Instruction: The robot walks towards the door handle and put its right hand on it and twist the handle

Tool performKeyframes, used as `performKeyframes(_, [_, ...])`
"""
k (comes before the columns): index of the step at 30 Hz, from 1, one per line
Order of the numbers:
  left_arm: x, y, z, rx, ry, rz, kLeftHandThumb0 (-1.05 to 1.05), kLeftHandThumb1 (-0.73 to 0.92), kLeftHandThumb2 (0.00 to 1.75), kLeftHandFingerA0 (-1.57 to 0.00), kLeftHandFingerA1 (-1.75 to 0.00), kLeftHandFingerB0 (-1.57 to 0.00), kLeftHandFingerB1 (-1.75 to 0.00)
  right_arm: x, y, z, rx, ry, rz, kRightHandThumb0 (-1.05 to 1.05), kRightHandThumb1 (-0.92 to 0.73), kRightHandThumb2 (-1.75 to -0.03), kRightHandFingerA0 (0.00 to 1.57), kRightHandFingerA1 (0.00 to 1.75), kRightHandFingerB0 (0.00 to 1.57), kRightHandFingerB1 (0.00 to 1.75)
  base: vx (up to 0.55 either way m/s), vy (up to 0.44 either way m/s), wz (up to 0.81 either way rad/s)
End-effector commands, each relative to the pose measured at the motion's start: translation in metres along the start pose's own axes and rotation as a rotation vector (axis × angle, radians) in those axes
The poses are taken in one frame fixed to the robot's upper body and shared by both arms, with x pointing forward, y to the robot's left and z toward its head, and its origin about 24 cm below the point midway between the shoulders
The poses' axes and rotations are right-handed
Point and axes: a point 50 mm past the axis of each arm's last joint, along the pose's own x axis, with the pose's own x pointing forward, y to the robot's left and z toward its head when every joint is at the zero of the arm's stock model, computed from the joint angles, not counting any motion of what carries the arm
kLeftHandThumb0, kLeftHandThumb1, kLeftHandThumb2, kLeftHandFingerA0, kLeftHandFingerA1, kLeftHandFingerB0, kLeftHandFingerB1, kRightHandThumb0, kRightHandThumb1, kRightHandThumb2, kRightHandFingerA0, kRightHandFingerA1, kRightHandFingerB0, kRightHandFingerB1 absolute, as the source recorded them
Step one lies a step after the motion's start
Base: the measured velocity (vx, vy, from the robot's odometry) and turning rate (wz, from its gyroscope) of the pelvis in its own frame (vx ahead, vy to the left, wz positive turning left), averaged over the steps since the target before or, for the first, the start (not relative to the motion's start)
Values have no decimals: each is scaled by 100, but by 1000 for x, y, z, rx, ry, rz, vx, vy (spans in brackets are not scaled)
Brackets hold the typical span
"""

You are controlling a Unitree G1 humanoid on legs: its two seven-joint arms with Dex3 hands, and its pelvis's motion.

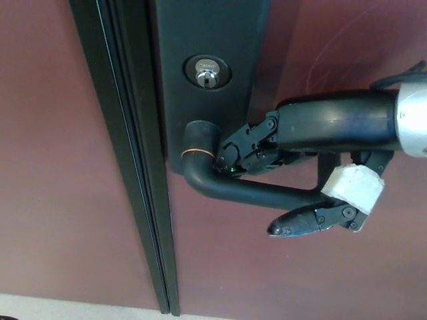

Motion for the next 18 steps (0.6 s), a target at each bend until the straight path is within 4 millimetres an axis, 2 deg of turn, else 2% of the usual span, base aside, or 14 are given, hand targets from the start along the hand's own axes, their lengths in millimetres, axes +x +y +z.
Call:
performKeyframes(1, [-2, 0, -5, 21, 15, -17, -26, 57, 57, -77, -53, -60, -45, -26, -24, 13, -136, 68, -336, -97, -60, -100, 0, 0, 3, 8, 0, 0, 0])
performKeyframes(3, [-2, 0, -5, 20, 14, -17, -26, 57, 57, -77, -53, -60, -45, -26, -24, 13, -139, 74, -336, -97, -60, -100, 0, 0, 3, 8, 0, 0, 0])
performKeyframes(5, [-1, 1, -3, 5, 8, -10, -26, 57, 57, -77, -53, -60, -45, -21, -33, 26, -275, 262, -217, -97, -62, -101, 0, 0, 7, 13, 0, 0, 0])
performKeyframes(6, [-1, 1, -3, 5, 9, -10, -26, 57, 57, -77, -53, -60, -45, -19, -34, 28, -284, 280, -201, -97, -62, -101, 0, 0, 7, 13, 0, 0, 0])
performKeyframes(9, [0, 1, 0, -1, 8, -8, -26, 57, 57, -77, -53, -60, -45, -15, -37, 33, -307, 309, -177, -97, -62, -101, 0, 0, 6, 11, 0, 0, 0])
performKeyframes(11, [1, 2, 3, -12, -2, -6, -26, 57, 57, -77, -53, -60, -45, -6, -40, 46, -360, 312, -110, -98, -62, -101, 0, 0, 3, 6, 0, 0, 0])
performKeyframes(18, [1, 3, 8, 6, -14, -4, -27, 57, 57, -77, -53, -59, -45, 3, -43, 50, -354, 350, -87, -97, -60, -99, 0, 0, 2, 5, 0, 0, 0])
